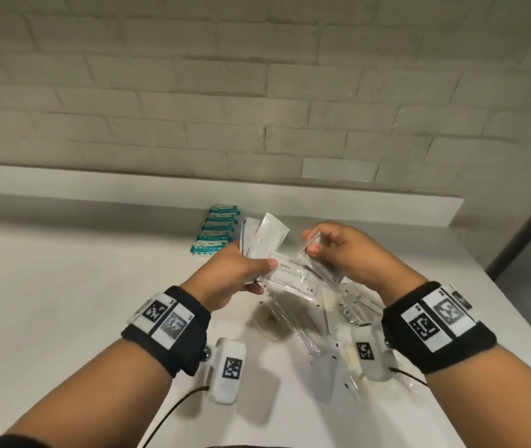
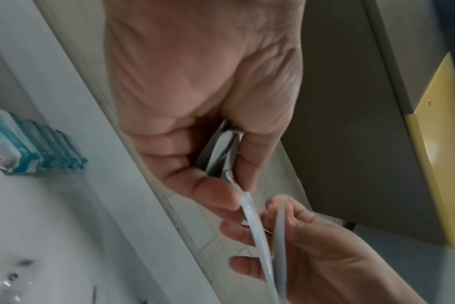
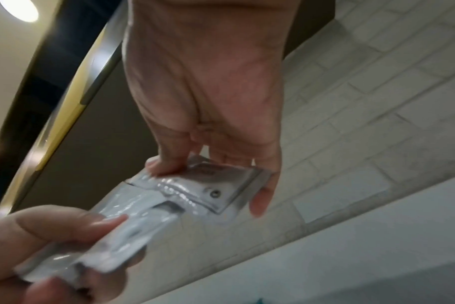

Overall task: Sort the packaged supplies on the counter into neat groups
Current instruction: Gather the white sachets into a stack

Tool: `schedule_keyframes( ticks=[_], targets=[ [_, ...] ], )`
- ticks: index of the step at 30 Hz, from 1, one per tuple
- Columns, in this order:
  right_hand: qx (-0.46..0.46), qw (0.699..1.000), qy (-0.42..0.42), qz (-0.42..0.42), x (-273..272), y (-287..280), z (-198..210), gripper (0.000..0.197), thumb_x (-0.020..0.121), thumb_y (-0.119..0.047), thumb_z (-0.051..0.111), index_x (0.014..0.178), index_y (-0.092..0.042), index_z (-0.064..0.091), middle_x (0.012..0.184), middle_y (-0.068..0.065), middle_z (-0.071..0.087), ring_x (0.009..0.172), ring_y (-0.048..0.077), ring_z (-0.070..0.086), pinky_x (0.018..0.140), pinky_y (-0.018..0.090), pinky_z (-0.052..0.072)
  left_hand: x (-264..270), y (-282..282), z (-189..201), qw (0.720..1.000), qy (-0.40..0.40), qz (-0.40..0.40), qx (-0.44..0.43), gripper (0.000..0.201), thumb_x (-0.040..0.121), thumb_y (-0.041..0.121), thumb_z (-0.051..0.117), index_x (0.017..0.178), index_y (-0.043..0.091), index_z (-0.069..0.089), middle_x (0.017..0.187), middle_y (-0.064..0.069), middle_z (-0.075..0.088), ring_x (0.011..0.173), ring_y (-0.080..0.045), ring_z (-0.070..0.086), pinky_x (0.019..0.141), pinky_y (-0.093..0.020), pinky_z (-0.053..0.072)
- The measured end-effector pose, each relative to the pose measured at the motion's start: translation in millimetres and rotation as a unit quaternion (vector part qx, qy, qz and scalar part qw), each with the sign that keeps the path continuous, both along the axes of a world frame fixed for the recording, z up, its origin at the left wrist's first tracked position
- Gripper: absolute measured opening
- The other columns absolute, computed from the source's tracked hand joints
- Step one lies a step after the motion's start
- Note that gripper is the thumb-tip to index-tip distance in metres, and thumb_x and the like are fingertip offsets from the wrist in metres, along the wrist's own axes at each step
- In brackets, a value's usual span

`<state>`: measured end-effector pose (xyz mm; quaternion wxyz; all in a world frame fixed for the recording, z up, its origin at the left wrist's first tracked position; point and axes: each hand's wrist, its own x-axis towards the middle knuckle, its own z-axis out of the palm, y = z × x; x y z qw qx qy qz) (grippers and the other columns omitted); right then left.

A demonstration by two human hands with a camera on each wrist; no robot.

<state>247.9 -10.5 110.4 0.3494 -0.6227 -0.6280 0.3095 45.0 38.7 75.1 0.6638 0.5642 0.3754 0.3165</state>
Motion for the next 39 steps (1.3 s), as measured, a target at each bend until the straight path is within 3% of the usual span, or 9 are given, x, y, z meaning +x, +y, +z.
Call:
schedule_keyframes(
  ticks=[4, 8, 14, 17, 20, 24, 29, 34, 39],
  targets=[
    [-0.006, 0.996, 0.086, 0.037, -12.0, 1.8, 1.8, 0.014, 0.084, -0.001, 0.067, 0.080, -0.012, 0.059, 0.068, 0.003, 0.054, 0.053, 0.004, 0.051, 0.054, 0.017, 0.043, 26.5, -12.6, 8.8, 0.998, -0.057, 0.009, -0.024, 0.012, 0.093, 0.015, 0.059, 0.102, 0.014, 0.067, 0.092, -0.006, 0.069, 0.078, -0.017, 0.065, 0.057, -0.027, 0.057],
    [0.025, 0.996, 0.055, -0.070, -4.3, 8.8, -9.7, 0.028, 0.075, -0.015, 0.079, 0.079, -0.022, 0.052, 0.067, -0.006, 0.047, 0.060, 0.008, 0.043, 0.058, 0.024, 0.039, 37.2, -20.1, 4.3, 0.991, -0.124, -0.014, -0.053, 0.025, 0.087, 0.029, 0.061, 0.108, 0.018, 0.068, 0.098, -0.002, 0.071, 0.085, -0.016, 0.068, 0.062, -0.027, 0.058],
    [-0.051, 0.996, 0.075, -0.020, 5.6, -2.8, -14.3, 0.029, 0.082, -0.034, 0.072, 0.103, -0.020, 0.057, 0.091, 0.002, 0.068, 0.073, 0.017, 0.062, 0.061, 0.031, 0.049, 53.9, -19.5, -1.1, 0.995, -0.092, 0.027, -0.004, 0.028, 0.087, -0.007, 0.058, 0.105, 0.013, 0.065, 0.096, -0.009, 0.069, 0.081, -0.018, 0.065, 0.065, -0.027, 0.058],
    [-0.143, 0.986, 0.060, 0.057, 18.0, -9.0, -15.8, 0.024, 0.083, -0.015, 0.072, 0.105, -0.014, 0.063, 0.084, 0.006, 0.068, 0.071, 0.016, 0.064, 0.058, 0.028, 0.052, 55.1, -18.0, 0.6, 0.994, -0.104, 0.043, -0.012, 0.023, 0.091, -0.001, 0.055, 0.106, 0.013, 0.065, 0.101, -0.014, 0.073, 0.086, -0.024, 0.069, 0.065, -0.028, 0.059],
    [-0.085, 0.989, 0.117, -0.028, 30.7, -4.5, -17.2, 0.012, 0.081, -0.004, 0.071, 0.089, -0.010, 0.065, 0.074, 0.004, 0.067, 0.067, 0.019, 0.062, 0.063, 0.033, 0.054, 52.7, -15.1, 0.6, 0.987, -0.134, 0.046, -0.071, 0.021, 0.096, 0.013, 0.050, 0.114, 0.007, 0.062, 0.105, -0.014, 0.072, 0.089, -0.029, 0.071, 0.066, -0.031, 0.061],
    [-0.061, 0.951, 0.299, -0.040, 38.8, 7.5, -12.1, 0.023, 0.081, -0.003, 0.069, 0.103, -0.011, 0.064, 0.091, 0.006, 0.071, 0.080, 0.021, 0.065, 0.065, 0.032, 0.053, 52.4, -15.4, 0.9, 0.995, -0.079, -0.010, -0.063, 0.023, 0.095, 0.013, 0.053, 0.117, 0.008, 0.059, 0.107, -0.016, 0.072, 0.090, -0.032, 0.072, 0.062, -0.029, 0.060],
    [0.060, 0.954, 0.293, 0.007, 33.6, 10.4, -3.5, 0.025, 0.071, 0.015, 0.069, 0.084, -0.007, 0.070, 0.080, 0.008, 0.068, 0.073, 0.015, 0.064, 0.070, 0.025, 0.054, 54.0, -12.2, 3.5, 0.996, -0.049, -0.013, -0.080, 0.046, 0.097, 0.047, 0.041, 0.115, 0.012, 0.065, 0.101, -0.016, 0.073, 0.083, -0.024, 0.072, 0.059, -0.025, 0.056],
    [0.045, 0.993, 0.105, 0.040, 51.8, 5.6, -10.0, 0.037, 0.069, 0.014, 0.074, 0.075, -0.021, 0.067, 0.074, 0.000, 0.056, 0.063, 0.005, 0.055, 0.064, 0.018, 0.047, 45.1, 2.9, -1.6, 0.989, -0.079, 0.092, -0.082, 0.015, 0.090, 0.002, 0.059, 0.101, 0.014, 0.060, 0.079, -0.004, 0.065, 0.060, -0.010, 0.063, 0.051, -0.020, 0.049],
    [-0.043, 0.989, 0.141, -0.005, 64.7, -2.0, -28.8, 0.025, 0.079, 0.008, 0.068, 0.090, -0.015, 0.065, 0.071, 0.002, 0.064, 0.059, 0.011, 0.060, 0.056, 0.021, 0.051, 40.9, 14.2, -10.0, 0.990, -0.006, 0.138, 0.023, 0.019, 0.090, 0.005, 0.060, 0.104, 0.017, 0.053, 0.079, -0.001, 0.061, 0.066, -0.013, 0.061, 0.058, -0.023, 0.046]
  ],
)
